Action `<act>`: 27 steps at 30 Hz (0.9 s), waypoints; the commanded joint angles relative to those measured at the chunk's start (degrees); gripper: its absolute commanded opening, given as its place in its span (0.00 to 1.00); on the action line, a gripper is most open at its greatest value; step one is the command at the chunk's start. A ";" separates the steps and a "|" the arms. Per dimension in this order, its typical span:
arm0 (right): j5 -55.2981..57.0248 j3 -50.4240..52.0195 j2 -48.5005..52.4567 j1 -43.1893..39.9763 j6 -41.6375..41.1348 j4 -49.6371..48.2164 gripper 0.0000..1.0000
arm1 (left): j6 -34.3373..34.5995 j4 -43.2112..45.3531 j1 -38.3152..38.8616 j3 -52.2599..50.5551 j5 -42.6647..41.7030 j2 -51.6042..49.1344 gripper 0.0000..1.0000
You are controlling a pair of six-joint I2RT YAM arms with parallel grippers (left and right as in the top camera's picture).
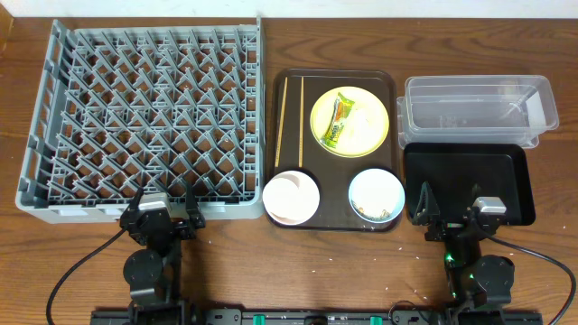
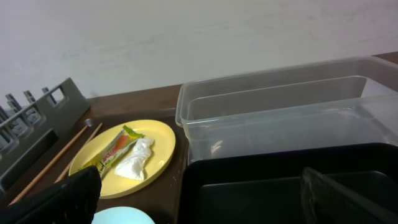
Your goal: Sort waste into correct bins and load items into the dishwasher
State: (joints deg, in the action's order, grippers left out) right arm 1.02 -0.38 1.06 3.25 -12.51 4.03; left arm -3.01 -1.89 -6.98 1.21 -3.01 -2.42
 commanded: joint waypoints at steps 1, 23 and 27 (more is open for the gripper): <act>0.00 0.07 0.09 0.26 0.59 0.24 0.99 | 0.04 -1.97 -0.07 -0.98 0.26 -0.13 0.91; -5.79 -9.03 3.63 0.26 1.05 -1.44 0.99 | 0.90 3.69 -0.07 2.95 -10.40 -0.42 0.91; -8.33 -17.92 13.07 0.26 1.46 -1.38 0.99 | 1.29 1.36 -0.07 9.38 -14.80 -3.28 0.91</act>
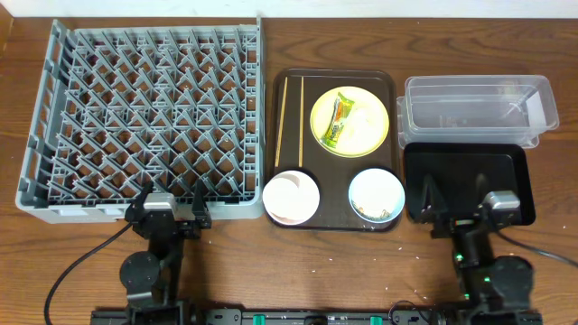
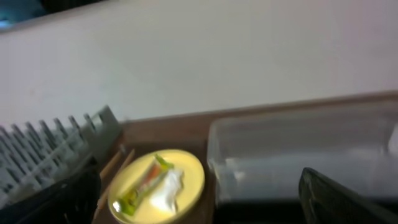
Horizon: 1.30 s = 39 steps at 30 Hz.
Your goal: Sort waste into correct bins and load items into the dishwasher
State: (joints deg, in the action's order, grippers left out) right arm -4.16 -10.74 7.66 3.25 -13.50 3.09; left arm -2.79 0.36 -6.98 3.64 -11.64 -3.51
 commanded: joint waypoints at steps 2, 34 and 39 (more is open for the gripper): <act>-7.08 -15.45 16.06 0.26 2.38 0.92 0.99 | 3.34 -4.26 -0.07 12.81 -6.58 -6.54 0.91; -1.53 -77.15 90.92 17.31 3.85 48.41 0.99 | 5.81 -42.86 -0.07 60.81 -19.19 -51.52 0.91; 1.79 -78.84 100.15 18.86 2.84 42.12 0.99 | 4.76 -49.99 -0.07 67.34 -18.80 -54.64 0.91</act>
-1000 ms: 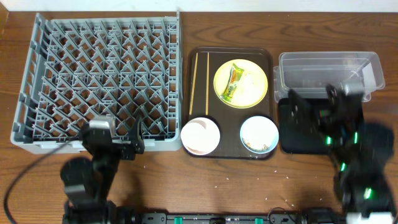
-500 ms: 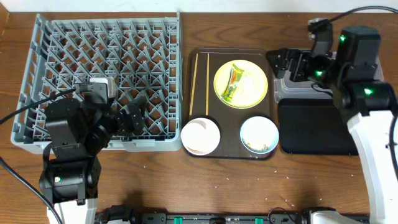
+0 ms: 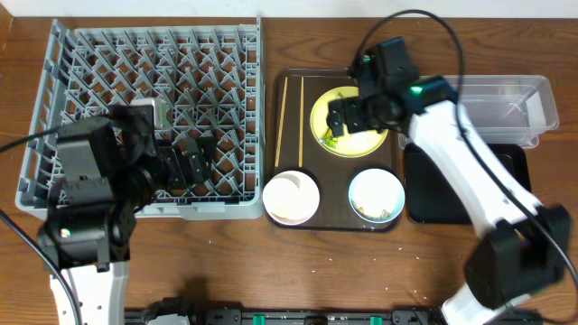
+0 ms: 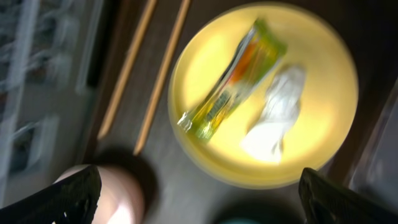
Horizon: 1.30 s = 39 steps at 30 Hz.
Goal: Sort waste into correct bins and load items into the dishwasher
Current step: 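Reach the right gripper to the yellow plate and grasp the white tissue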
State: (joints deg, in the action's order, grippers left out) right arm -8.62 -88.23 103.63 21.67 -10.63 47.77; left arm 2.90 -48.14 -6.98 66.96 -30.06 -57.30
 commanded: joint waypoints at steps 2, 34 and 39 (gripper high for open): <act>6.38 -1.33 7.54 0.35 -1.33 -5.31 0.85 | -0.90 -1.55 -0.07 4.33 -0.39 -0.61 0.91; 12.26 -1.42 12.61 -1.88 -6.10 -3.19 0.14 | -0.92 -5.81 -0.07 4.15 -0.37 -0.04 0.91; 13.18 -1.20 12.74 -1.88 -6.14 -2.10 0.45 | -0.92 -5.81 -0.07 4.15 -0.37 -0.04 0.91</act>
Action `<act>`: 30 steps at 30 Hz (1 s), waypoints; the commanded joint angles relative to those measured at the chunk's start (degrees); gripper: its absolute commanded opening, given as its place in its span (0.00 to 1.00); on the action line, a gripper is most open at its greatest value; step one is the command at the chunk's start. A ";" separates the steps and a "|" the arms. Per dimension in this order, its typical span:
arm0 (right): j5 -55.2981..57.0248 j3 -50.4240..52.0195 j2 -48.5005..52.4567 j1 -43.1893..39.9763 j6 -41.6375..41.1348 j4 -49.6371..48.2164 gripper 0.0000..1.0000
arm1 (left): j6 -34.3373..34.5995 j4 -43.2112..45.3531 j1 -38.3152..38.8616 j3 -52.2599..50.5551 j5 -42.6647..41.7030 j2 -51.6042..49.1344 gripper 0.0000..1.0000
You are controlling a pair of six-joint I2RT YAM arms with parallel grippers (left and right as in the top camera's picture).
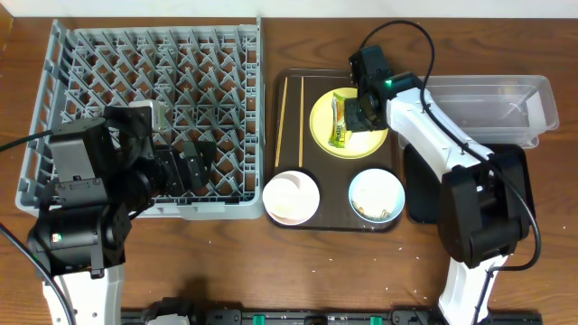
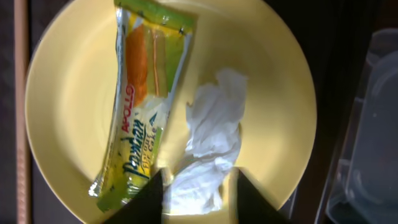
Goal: Sort waste into correct bins and load items into the dishwasher
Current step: 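Reach the right gripper to the yellow plate and grasp the white tissue, then carry the tissue right and drop it into the clear plastic bin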
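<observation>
A yellow plate (image 2: 68,112) on the brown tray (image 1: 334,185) carries a green-orange snack wrapper (image 2: 140,106) and a crumpled white tissue (image 2: 211,149). My right gripper (image 2: 199,193) is down over the plate. It is open, its jaws narrowed to either side of the tissue's lower end, close to its edges. From overhead the right gripper (image 1: 361,113) covers the tissue, with the wrapper (image 1: 338,122) beside it. My left gripper (image 1: 190,164) hangs open above the front of the grey dish rack (image 1: 144,90), holding nothing.
Two chopsticks (image 1: 280,117) lie along the tray's left side. A white bowl (image 1: 291,197) and a pale blue bowl (image 1: 377,195) with scraps sit at its front. A clear bin (image 1: 488,104) and a black bin (image 1: 515,185) stand to the right.
My right gripper has dropped closer to the plate and its jaws have come in from wide open to flank the tissue. The left arm has barely moved.
Both arms first rested low at the table's front edge, grippers open. Then the right wrist view had lifted. Later the right gripper hung wide open above the yellow plate and the left was raised over the rack. Now the right jaws bracket the tissue.
</observation>
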State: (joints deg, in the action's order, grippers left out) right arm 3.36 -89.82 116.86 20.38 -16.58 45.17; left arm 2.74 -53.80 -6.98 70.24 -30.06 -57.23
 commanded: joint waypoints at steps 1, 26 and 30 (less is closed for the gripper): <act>1.68 0.72 -0.48 -0.59 -0.39 0.57 0.48 | -0.76 -0.17 -0.07 0.87 -0.37 -0.11 0.91; 1.07 4.04 -6.73 -1.03 -1.29 -4.33 0.01 | -0.76 -0.17 -0.07 0.87 -0.37 -0.11 0.91; 1.01 -2.01 -9.92 -3.37 -1.03 0.13 0.01 | -0.76 -0.17 -0.07 0.87 -0.37 -0.11 0.91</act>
State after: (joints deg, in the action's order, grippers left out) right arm 4.12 -85.89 112.81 19.73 -18.74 44.07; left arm 2.76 -53.78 -6.98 70.24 -30.04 -57.28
